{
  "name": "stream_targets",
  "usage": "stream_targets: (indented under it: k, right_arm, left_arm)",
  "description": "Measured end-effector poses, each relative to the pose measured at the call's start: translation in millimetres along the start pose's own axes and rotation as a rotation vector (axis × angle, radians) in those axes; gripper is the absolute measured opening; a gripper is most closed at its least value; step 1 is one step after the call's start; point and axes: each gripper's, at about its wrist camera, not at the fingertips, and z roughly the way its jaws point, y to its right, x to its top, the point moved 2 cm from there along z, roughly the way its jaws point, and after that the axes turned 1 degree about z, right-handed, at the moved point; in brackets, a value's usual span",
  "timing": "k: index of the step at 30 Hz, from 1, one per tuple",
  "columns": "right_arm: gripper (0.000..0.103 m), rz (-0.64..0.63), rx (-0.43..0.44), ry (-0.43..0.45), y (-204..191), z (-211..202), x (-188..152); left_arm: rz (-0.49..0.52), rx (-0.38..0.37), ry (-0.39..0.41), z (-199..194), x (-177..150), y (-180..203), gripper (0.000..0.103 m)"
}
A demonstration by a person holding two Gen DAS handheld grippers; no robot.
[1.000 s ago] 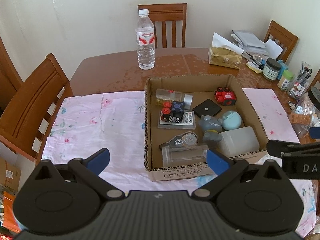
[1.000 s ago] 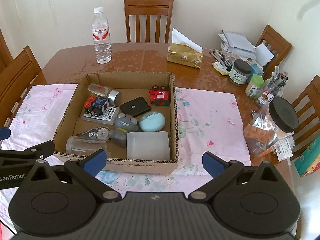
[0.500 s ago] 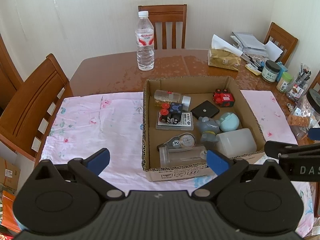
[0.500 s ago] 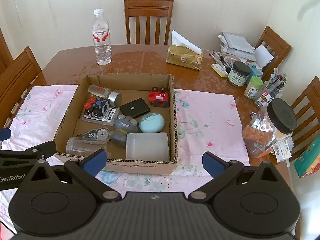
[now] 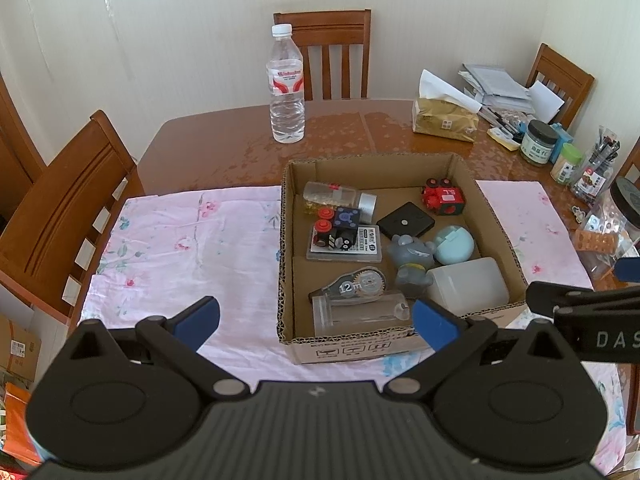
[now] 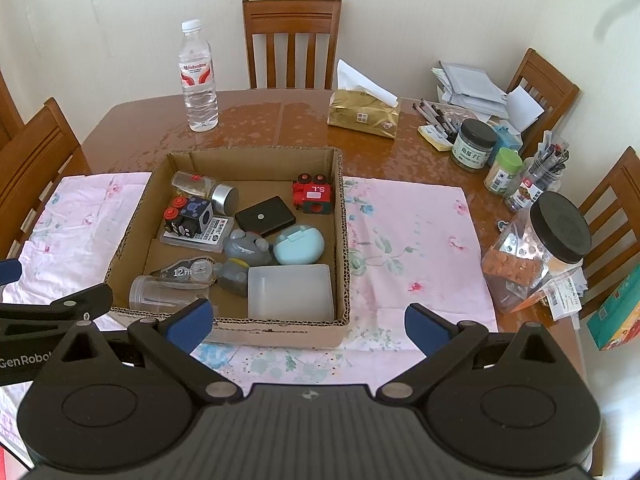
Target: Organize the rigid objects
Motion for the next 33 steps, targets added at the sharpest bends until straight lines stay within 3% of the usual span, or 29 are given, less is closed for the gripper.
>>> stream_targets:
  k: [33]
  right_arm:
    - [0.103, 0.019, -0.008, 0.000, 2.6, -0.4, -2.3]
  left_arm:
    - [-0.004, 0.006, 0.005, -1.7, 0.5, 0.4, 0.102]
